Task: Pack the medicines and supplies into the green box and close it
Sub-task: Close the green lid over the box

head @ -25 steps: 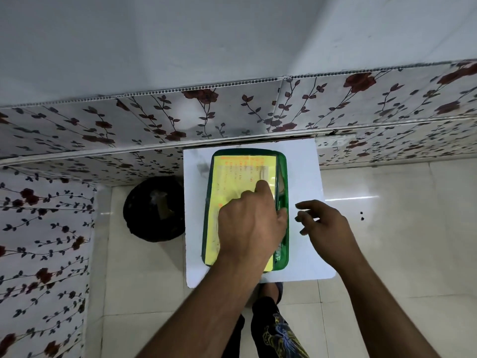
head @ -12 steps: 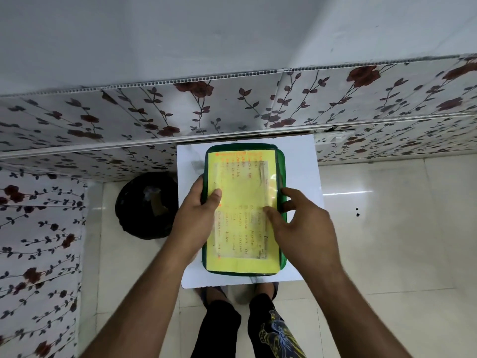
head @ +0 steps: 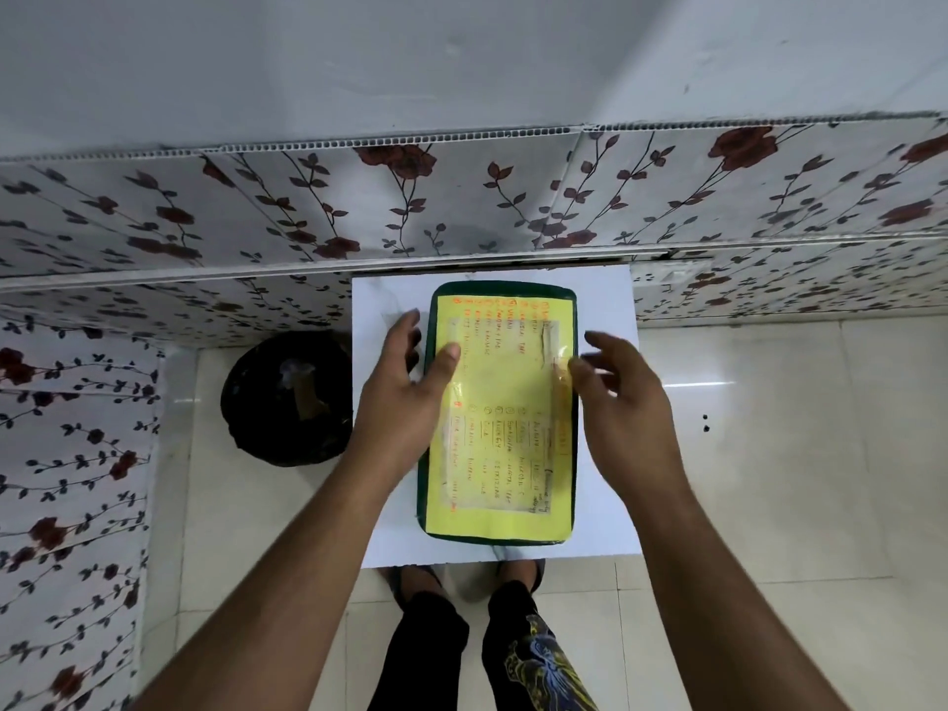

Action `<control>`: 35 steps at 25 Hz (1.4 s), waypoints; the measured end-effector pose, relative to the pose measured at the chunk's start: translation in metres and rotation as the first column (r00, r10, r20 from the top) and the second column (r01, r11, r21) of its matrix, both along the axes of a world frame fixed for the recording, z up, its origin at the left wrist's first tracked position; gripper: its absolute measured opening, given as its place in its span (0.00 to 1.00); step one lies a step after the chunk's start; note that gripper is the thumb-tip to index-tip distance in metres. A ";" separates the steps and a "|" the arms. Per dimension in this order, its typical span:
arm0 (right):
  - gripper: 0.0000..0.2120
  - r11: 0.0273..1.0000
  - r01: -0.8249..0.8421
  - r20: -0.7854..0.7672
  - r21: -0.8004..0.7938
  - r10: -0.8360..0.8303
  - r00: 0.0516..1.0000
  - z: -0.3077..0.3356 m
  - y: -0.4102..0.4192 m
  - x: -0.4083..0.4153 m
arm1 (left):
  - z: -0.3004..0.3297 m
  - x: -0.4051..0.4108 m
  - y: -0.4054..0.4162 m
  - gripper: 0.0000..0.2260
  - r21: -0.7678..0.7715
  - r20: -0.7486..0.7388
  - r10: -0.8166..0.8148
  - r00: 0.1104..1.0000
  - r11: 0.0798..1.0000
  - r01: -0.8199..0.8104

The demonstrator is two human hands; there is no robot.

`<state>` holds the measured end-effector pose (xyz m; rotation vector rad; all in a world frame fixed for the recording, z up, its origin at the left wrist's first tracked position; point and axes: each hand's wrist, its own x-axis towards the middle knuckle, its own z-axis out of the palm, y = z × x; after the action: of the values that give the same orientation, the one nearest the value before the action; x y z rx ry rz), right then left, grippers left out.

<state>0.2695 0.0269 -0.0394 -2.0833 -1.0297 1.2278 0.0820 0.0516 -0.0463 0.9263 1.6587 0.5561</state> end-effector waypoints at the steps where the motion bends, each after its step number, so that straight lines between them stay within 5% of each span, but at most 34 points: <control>1: 0.18 0.996 0.088 -0.090 0.011 -0.087 0.992 -0.006 0.014 -0.001 | -0.003 0.001 0.012 0.25 0.021 0.023 0.027 0.999 0.999 -0.027; 6: 0.17 0.977 0.213 -0.240 -0.002 -0.207 0.948 -0.031 0.063 -0.014 | -0.015 0.020 0.056 0.10 0.029 0.095 0.054 0.994 0.998 -0.057; 13: 0.15 0.950 0.312 -0.252 0.013 -0.299 0.921 -0.037 0.065 -0.021 | -0.034 0.023 0.058 0.12 0.115 0.084 0.100 0.991 0.987 -0.110; 20: 0.21 0.990 0.136 -0.205 -0.039 -0.141 0.968 -0.020 0.020 0.000 | -0.011 0.002 0.016 0.19 0.074 0.053 0.143 0.988 0.987 -0.146; 23: 0.14 0.991 0.016 -0.231 -0.131 -0.046 0.972 -0.012 -0.019 -0.002 | -0.007 -0.006 -0.026 0.12 -0.017 0.041 0.040 0.998 0.999 -0.039; 27: 0.13 0.994 0.050 -0.189 -0.097 -0.067 0.980 -0.012 -0.019 -0.008 | -0.008 -0.001 -0.025 0.06 -0.014 -0.001 0.086 0.996 0.996 -0.086; 33: 0.30 0.950 -0.138 -0.208 -0.281 0.080 0.975 -0.003 -0.056 0.010 | 0.007 -0.023 -0.066 0.08 -0.231 0.051 -0.112 0.992 0.965 0.121; 35: 0.27 0.919 -0.209 -0.239 -0.334 0.132 0.962 0.001 -0.074 0.009 | 0.008 -0.023 -0.083 0.10 -0.255 0.014 -0.152 0.988 0.955 0.151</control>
<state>0.2780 -0.0474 -0.0379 -2.0918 -0.9623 1.8008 0.0593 -0.0315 -0.0380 0.8561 1.6040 0.2283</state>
